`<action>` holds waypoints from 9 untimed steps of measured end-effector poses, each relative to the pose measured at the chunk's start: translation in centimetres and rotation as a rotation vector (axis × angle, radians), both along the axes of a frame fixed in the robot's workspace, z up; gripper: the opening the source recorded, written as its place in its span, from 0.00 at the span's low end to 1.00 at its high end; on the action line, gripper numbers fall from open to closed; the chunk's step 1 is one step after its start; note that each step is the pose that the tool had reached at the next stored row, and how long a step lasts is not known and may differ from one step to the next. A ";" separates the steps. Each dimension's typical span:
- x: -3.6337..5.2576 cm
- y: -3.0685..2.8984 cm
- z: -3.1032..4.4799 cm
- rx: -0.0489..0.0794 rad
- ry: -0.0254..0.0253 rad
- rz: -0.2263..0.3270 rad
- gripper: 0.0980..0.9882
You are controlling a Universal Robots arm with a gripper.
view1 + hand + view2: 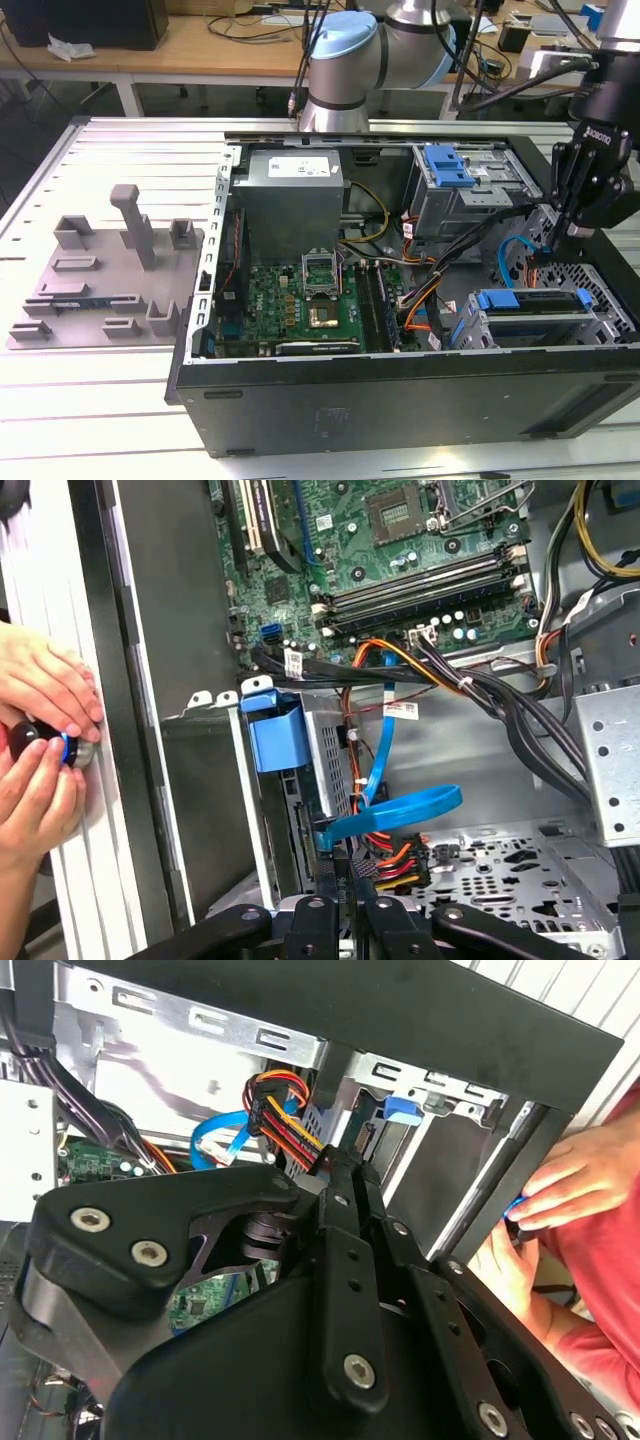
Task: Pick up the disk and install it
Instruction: 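Insert the first disk wire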
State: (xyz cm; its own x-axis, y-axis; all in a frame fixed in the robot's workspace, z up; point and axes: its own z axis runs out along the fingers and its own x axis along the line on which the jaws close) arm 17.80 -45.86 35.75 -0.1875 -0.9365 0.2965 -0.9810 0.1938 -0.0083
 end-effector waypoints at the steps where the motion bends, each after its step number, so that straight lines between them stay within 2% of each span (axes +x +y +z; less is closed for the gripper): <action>1: -0.02 -0.21 0.00 0.011 -0.0002 0.001 0.08; 2: -0.03 -0.34 0.00 0.020 -0.0003 0.002 0.08; 4: -0.08 -0.81 0.00 0.053 -0.0010 0.005 0.08; 5: -0.10 -1.03 0.00 0.064 -0.0013 0.007 0.08; 7: -0.14 -1.42 0.00 0.078 -0.0017 0.009 0.08; 9: -0.24 -2.20 0.00 0.092 -0.0021 0.012 0.08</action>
State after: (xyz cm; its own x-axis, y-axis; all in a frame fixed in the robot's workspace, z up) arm 17.56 -48.06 35.75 -0.1765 -0.9619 0.2087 -0.9833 0.1819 0.0069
